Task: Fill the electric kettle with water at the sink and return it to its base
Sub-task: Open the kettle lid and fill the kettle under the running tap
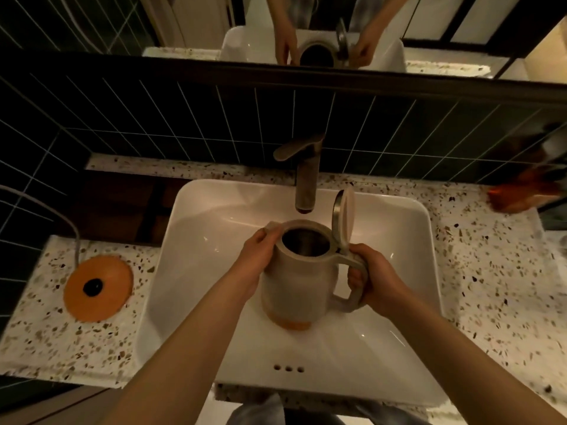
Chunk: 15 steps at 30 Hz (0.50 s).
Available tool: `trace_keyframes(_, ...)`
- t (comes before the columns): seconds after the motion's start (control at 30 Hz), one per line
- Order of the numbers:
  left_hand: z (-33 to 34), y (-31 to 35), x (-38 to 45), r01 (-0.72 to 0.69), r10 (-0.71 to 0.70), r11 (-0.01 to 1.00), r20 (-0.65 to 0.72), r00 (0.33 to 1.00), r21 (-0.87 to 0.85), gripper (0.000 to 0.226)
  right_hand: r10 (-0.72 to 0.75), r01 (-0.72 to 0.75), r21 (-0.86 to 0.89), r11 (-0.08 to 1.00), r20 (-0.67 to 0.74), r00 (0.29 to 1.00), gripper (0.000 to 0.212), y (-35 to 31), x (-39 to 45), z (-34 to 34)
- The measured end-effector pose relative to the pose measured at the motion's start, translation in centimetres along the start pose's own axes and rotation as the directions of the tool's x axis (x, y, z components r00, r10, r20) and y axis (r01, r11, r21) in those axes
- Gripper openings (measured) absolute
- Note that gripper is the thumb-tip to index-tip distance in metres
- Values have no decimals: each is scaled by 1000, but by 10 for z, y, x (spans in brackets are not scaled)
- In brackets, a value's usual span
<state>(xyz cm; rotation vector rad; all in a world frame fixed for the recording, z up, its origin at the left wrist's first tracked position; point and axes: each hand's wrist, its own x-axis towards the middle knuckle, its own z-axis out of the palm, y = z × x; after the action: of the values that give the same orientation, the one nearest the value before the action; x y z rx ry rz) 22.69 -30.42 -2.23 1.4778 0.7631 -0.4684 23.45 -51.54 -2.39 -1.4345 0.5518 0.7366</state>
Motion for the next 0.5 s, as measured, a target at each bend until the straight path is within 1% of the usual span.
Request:
trace_keyframes(0.1,-1,8,12,-9,9,1000,29,1000,4,16,-57,51,-73,996,-81,995,45,-8,9,1)
trace_keyframes(0.13,-2,11,14,-10,10,1000,37,999,9,12,-82,72,-102,992,-102,991,44,-11,12,1)
trace_keyframes(0.17,-3,14,17,-6,5,1000,50,999,5,13,-110,95,-123,988,-117,987,44,-14,17,0)
trace_keyframes(0.27,-4,20,26,1,3,998,71,997,-60,35,-184,164,-153,975,-129,974,43,-21,29,0)
trace_keyframes(0.37,-5,22,30,-24,27,997,40,999,-76,71,-239,223,-143,964,-107,965,40,-19,40,-1)
trace_keyframes(0.4,-6,21,31,-49,51,997,32,998,-65,75,-257,242,-139,960,-98,961,43,-17,43,-1)
trace_keyframes(0.5,-8,21,31,-113,113,993,19,993,-23,72,-296,285,-114,952,-102,950,48,-11,51,1)
